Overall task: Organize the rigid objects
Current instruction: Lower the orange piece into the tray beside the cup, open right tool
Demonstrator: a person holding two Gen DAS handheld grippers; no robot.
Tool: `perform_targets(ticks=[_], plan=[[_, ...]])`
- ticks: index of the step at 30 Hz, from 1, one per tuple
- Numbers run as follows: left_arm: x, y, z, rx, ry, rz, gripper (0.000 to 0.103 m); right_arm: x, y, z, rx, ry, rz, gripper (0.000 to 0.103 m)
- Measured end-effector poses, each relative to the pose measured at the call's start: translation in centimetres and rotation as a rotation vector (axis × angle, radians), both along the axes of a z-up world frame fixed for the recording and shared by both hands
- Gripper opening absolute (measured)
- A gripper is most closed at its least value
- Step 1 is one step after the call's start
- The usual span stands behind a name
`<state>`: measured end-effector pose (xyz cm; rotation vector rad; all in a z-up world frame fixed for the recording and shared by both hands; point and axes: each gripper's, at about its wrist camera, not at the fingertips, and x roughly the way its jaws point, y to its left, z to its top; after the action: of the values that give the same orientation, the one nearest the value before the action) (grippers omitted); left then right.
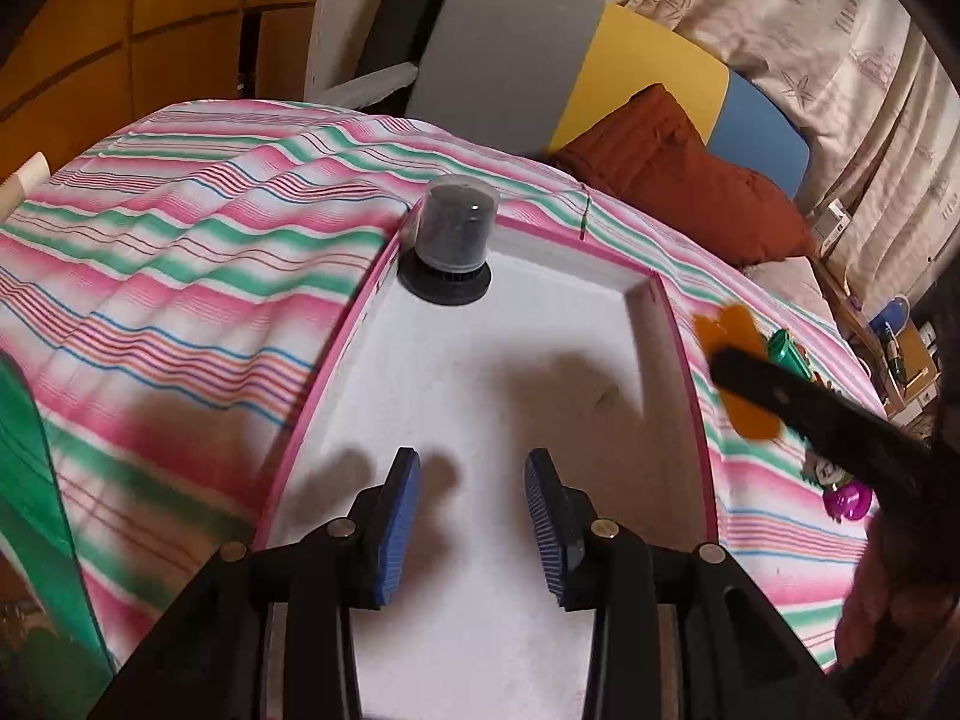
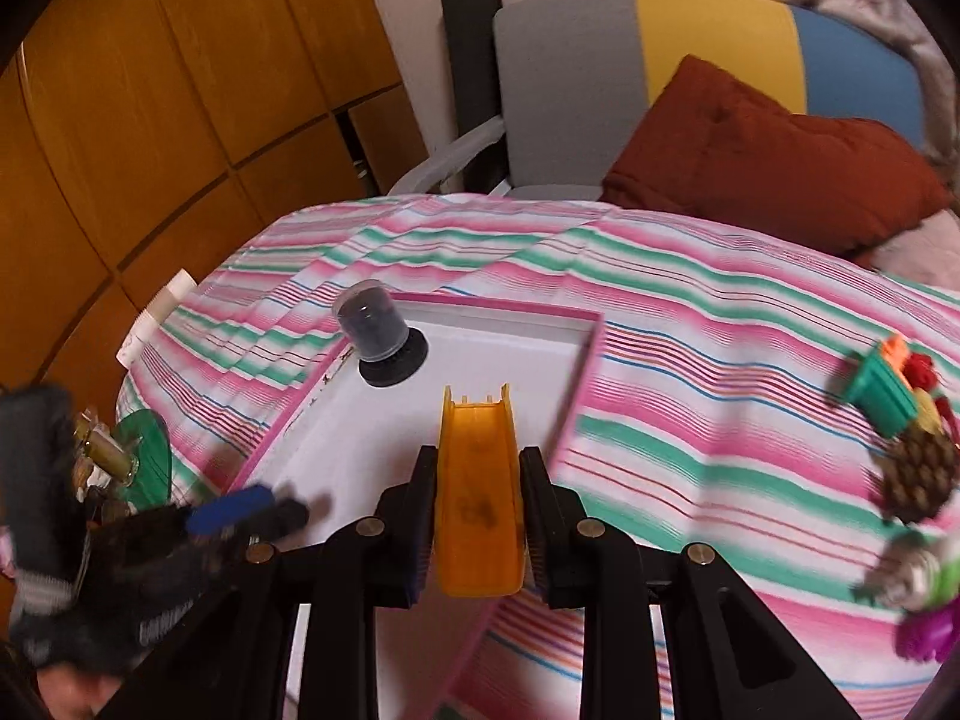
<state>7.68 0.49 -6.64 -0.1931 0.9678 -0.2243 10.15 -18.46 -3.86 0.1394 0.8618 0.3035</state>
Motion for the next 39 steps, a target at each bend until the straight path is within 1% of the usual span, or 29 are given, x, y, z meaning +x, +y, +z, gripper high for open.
perform_targets(ticks=[9, 12, 16, 20, 23, 26, 28, 29, 34, 39], plan=[[-1.5, 0.9, 0.2, 0.036, -0.020, -0.006, 0.036, 4.5, 3.9, -1.6, -0.083, 0.063, 0.047, 0.027], [-1.8, 1.1, 0.2, 0.066, -0.026, -0.006, 0.036, 5.9, 4.9, -2.3, -0.127, 0.073, 0.055, 0.027], [-2.2, 1.7, 0.2, 0.061, -0.024, -0.002, 0.036, 7.8, 5.7, -3.0, -0.172, 0.084, 0.050, 0.027], [-2.3, 2.4, 0.3, 0.061, -0.028, 0.011, 0.036, 9.3, 5.8, -3.2, -0.177, 0.079, 0.023, 0.027], [-2.3, 2.7, 0.3, 0.052, -0.026, 0.021, 0.036, 10.1, 5.7, -3.3, -0.162, 0.074, -0.011, 0.027], [-2.2, 2.9, 0.2, 0.051, -0.019, 0.027, 0.036, 10.5, 5.4, -3.4, -0.127, 0.077, -0.027, 0.027], [-2.2, 2.9, 0.2, 0.048, -0.019, 0.028, 0.036, 10.3, 5.2, -3.4, -0.109, 0.077, -0.031, 0.036], [-2.2, 2.8, 0.2, 0.048, -0.019, 0.028, 0.036, 10.0, 5.0, -3.3, -0.101, 0.071, -0.031, 0.037], [-2.3, 2.4, 0.2, 0.050, -0.021, 0.022, 0.036, 8.3, 4.3, -2.6, -0.087, 0.046, -0.021, 0.038], [-2.5, 1.8, 0.1, 0.042, -0.019, 0.008, 0.036, 6.1, 3.8, -1.7, -0.103, 0.015, -0.009, 0.038]])
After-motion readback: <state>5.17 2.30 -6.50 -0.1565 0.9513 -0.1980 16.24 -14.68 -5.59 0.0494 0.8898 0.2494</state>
